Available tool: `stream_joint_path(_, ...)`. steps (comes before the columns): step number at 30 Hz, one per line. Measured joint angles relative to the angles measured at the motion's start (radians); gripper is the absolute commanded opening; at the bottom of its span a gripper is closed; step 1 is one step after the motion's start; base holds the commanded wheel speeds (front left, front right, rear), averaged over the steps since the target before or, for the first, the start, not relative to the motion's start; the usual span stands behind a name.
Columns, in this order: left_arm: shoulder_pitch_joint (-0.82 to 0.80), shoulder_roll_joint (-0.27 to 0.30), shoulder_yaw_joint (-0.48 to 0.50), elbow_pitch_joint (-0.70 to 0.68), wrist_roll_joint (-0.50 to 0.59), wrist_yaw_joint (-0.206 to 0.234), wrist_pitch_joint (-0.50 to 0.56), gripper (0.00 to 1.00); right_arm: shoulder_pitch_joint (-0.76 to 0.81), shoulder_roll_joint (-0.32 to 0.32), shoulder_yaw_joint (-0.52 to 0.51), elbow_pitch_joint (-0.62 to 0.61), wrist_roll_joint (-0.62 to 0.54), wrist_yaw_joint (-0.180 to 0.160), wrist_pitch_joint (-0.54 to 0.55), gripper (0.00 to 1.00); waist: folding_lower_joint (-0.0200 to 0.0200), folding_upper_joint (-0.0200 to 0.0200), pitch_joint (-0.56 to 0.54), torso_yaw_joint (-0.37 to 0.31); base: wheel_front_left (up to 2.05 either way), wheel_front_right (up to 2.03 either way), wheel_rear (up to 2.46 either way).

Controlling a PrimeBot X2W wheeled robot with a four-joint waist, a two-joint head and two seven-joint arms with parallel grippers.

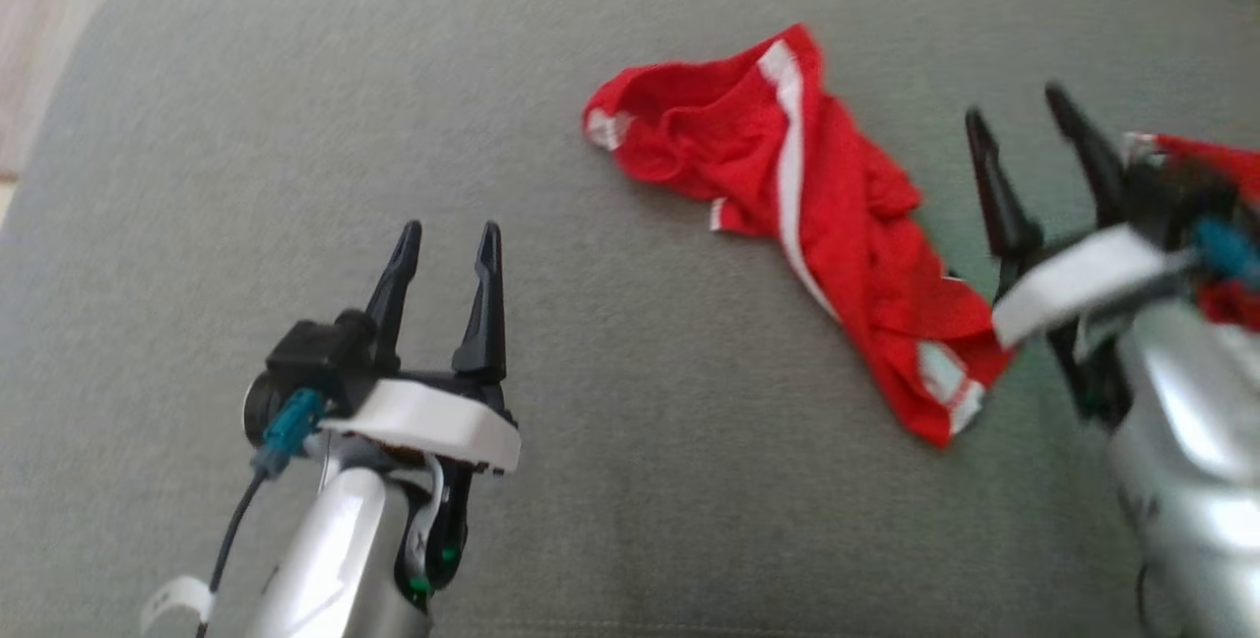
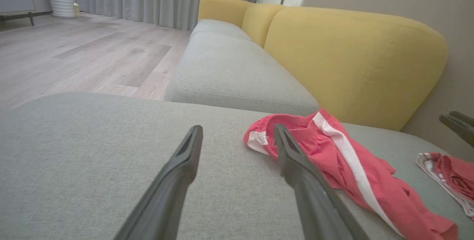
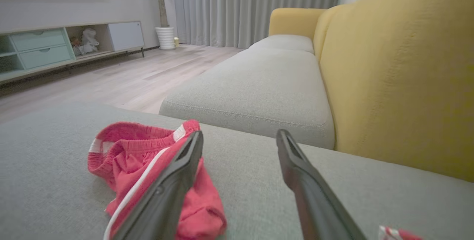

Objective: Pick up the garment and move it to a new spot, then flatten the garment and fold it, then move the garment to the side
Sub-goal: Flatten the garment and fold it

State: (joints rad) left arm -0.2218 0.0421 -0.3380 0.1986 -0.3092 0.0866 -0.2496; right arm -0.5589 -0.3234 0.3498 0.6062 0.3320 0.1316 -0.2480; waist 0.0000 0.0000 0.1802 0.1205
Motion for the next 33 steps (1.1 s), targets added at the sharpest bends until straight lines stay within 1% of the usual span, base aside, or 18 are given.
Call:
stream_joint_path(3,0.025,0.0,0.006,-0.004,0.0,0.0,0.0,1.0,0.135,0.038,-0.069,-0.104,-0.054,0.0,0.0,1.0,0.0,0.0,-0.027,-0.032,0.0,0.0,0.0)
stream_joint_path(6,0.043,0.0,0.018,-0.005,0.003,-0.005,0.0,1.0,0.271,0.094,-0.134,-0.193,-0.091,0.0,0.0,1.0,0.0,0.0,-0.047,-0.058,0.0,0.0,0.0)
stream_joint_path(10,0.058,0.0,0.024,-0.006,0.008,-0.009,0.0,1.0,0.412,0.15,-0.167,-0.282,-0.145,0.0,0.012,1.0,0.0,0.0,-0.059,-0.081,0.0,0.0,0.0)
stream_joint_path(14,0.058,0.0,0.026,-0.006,0.007,-0.009,0.0,1.0,0.469,0.175,-0.169,-0.345,-0.179,0.0,0.042,1.0,0.0,0.0,-0.053,-0.088,0.0,0.0,0.0)
stream_joint_path(17,0.058,0.0,0.025,-0.006,0.007,-0.015,0.0,1.0,0.473,0.168,-0.144,-0.384,-0.188,0.0,0.071,1.0,0.0,0.0,-0.044,-0.087,0.0,0.0,0.0)
stream_joint_path(20,0.058,0.0,0.024,-0.006,0.007,-0.016,0.0,1.0,0.489,0.138,-0.104,-0.399,-0.215,0.0,0.106,1.0,0.0,0.0,-0.034,-0.082,0.0,0.0,0.0)
stream_joint_path(23,0.058,0.001,0.021,-0.006,0.007,-0.016,0.0,1.0,0.521,0.09,-0.068,-0.374,-0.268,0.0,0.158,1.0,0.0,0.0,-0.022,-0.075,0.0,0.0,0.0)
stream_joint_path(24,0.058,0.0,0.02,-0.005,0.007,-0.016,0.0,1.0,0.527,0.083,-0.066,-0.361,-0.281,0.0,0.173,1.0,0.0,0.0,-0.018,-0.073,0.0,0.0,0.0)
stream_joint_path(26,0.056,0.0,0.017,-0.004,0.007,-0.016,0.0,1.0,0.528,0.079,-0.067,-0.335,-0.303,0.0,0.197,1.0,0.0,0.0,-0.009,-0.069,0.0,0.0,0.0)
stream_joint_path(33,0.051,0.001,0.003,0.001,0.007,-0.016,0.0,1.0,0.511,0.058,-0.039,-0.278,-0.363,0.0,0.215,1.0,0.0,0.0,0.013,-0.054,0.0,0.0,0.0)
